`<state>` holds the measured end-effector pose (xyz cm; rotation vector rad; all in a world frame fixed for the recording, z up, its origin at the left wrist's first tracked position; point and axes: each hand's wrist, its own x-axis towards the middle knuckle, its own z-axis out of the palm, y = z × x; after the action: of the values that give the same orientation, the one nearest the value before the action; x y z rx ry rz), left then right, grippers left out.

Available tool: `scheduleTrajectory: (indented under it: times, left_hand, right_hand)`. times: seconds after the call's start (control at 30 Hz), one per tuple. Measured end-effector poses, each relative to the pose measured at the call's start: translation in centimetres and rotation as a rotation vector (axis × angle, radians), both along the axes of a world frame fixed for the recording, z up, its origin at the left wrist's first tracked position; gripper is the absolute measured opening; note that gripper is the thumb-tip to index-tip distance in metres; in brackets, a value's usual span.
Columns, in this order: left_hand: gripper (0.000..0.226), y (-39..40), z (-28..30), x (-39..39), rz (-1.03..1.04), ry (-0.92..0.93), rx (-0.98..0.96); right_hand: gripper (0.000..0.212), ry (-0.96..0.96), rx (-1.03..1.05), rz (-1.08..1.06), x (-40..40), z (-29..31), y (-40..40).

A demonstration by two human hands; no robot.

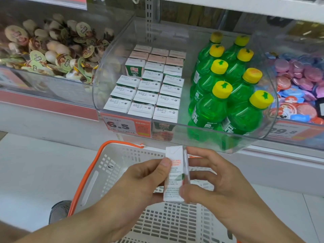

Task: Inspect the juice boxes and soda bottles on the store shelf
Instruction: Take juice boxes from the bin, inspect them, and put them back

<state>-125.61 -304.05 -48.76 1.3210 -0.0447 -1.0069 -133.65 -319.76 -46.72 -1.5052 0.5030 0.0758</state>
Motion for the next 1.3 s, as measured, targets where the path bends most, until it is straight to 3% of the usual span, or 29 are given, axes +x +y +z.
scheduleTrajectory:
  times: [0.13,0.33,0.5,0.6,0.7,1.17,1.3]
  left_hand:
    - [0.030,0.04,-0.37,-0.56,-0.013,-0.032,0.052]
    - [0.029,0.23,0.22,-0.19,0.064,0.007,-0.022]
    - [0.025,0.24,0.15,-0.22,0.047,-0.033,-0.026]
    - [0.032,0.24,0.00,-0.30,0.015,-0.038,-0.034]
    - [0.025,0.16,-0.04,-0.36,0.021,-0.030,-0.034]
    - [0.034,0.26,0.00,-0.06,0.076,-0.002,-0.027]
    - [0.031,0.22,0.20,0.29,0.151,-0.011,-0.040]
  right_hand:
    - [0.065,0.056,-0.063,0.023,-0.17,-0.09,0.29]
    - [0.070,-0.001,-0.131,0.041,-0.42,-0.43,0.46]
    - [0.028,-0.018,-0.159,-0.028,0.00,-0.13,-0.04]
    - [0.020,-0.004,-0.183,-0.066,-0.01,0.02,-0.21]
    - [0.021,-0.005,-0.183,-0.067,0.00,0.05,-0.29]
    - [0.061,0.001,-0.158,0.051,-0.24,0.46,-0.09]
    - [0.059,0.003,-0.150,0.065,-0.34,0.37,-0.37]
